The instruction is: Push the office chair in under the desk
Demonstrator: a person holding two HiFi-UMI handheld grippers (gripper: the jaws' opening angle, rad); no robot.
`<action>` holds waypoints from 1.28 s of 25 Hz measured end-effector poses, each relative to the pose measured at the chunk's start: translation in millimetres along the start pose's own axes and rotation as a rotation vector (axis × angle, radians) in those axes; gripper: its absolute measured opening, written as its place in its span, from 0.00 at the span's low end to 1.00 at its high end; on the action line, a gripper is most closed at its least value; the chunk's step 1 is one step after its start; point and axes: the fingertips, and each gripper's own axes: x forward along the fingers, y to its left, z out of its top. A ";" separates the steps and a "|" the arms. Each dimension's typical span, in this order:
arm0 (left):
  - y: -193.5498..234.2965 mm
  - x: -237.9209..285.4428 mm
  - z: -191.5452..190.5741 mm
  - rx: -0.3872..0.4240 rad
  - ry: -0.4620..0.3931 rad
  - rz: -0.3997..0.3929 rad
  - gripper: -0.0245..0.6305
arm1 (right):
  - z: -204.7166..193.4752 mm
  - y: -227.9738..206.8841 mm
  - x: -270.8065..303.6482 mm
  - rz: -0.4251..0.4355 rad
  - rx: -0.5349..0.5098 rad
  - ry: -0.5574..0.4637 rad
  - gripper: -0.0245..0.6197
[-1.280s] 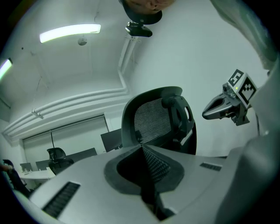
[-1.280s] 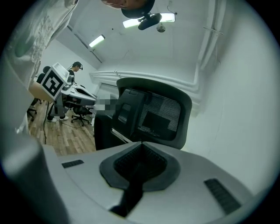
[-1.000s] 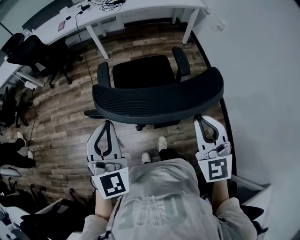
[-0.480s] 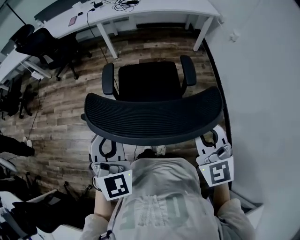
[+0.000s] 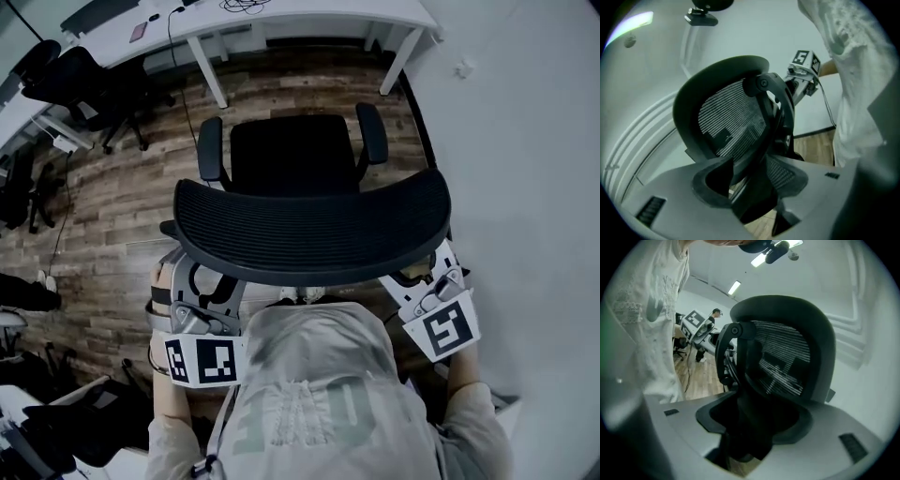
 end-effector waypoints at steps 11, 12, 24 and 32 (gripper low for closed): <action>-6.7 8.7 -36.9 0.398 0.297 -0.207 0.36 | -35.7 -1.9 0.7 0.115 -0.289 0.324 0.37; -7.1 8.8 -40.2 0.404 0.312 -0.218 0.35 | -37.5 -3.0 -0.6 0.118 -0.305 0.346 0.37; 2.7 16.9 -46.3 0.454 0.364 -0.248 0.33 | -62.5 -26.8 -7.7 0.076 -0.350 0.487 0.36; -4.5 22.8 -49.8 0.533 0.415 -0.293 0.28 | -66.8 -30.6 -2.4 0.069 -0.467 0.521 0.27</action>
